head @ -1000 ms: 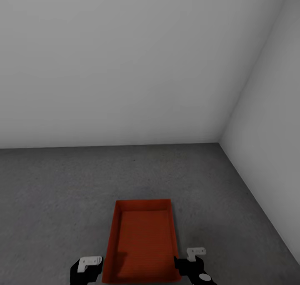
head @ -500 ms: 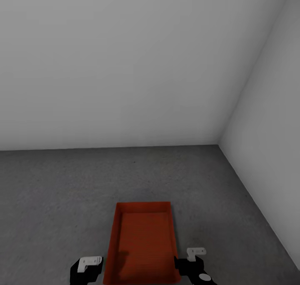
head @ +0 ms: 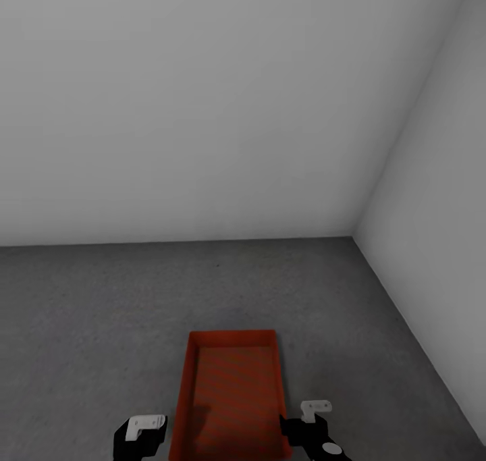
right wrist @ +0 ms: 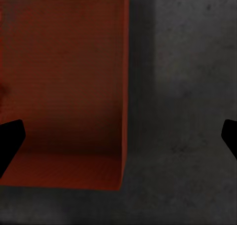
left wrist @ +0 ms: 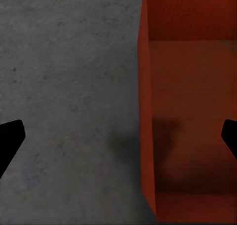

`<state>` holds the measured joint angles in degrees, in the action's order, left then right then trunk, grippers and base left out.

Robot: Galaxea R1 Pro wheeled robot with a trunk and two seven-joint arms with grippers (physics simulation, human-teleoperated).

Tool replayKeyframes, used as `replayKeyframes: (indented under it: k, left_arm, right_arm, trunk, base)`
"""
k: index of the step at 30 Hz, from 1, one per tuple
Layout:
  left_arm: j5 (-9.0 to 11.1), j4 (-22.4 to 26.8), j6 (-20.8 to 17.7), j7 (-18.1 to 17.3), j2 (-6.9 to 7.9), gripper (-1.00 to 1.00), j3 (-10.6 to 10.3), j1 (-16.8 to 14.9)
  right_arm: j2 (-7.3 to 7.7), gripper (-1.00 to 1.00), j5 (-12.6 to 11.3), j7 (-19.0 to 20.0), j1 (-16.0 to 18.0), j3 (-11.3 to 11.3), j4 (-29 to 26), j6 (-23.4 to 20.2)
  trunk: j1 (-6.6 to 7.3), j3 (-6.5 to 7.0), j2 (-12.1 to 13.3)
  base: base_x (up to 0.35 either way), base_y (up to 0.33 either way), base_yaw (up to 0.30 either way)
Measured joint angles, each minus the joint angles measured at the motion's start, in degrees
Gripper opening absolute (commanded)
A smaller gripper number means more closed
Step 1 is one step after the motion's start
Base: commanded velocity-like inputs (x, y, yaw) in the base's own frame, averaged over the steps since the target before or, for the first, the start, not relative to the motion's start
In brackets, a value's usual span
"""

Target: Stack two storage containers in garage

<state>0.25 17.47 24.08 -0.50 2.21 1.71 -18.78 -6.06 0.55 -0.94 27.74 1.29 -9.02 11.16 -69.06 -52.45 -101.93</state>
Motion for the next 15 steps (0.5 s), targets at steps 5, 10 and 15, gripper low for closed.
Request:
replayKeyframes:
  k: [5,10,15]
  left_arm:
    - [0.0,0.01,0.0,0.01,0.0,1.0,0.0,0.0]
    - [0.0,0.01,0.0,-0.01,0.0,1.0,0.01,-0.01]
    - [0.0,0.0,0.0,0.0,0.0,1.0,0.02,0.0]
  right_arm:
    - [0.0,1.0,0.01,0.0,0.0,0.0,0.0,0.0]
    - [0.0,1.0,0.01,-0.01,0.0,0.0,0.0,0.0]
    - [0.0,1.0,0.0,-0.01,0.0,0.0,0.0,0.0]
  trunk:
    - [1.1,0.9,2.01]
    - [2.2,1.8,4.01]
    - [3.3,2.69,6.02]
  base:
    - [0.0,0.0,0.0]
    - [0.0,0.0,0.0]
    - [0.0,0.0,0.0]
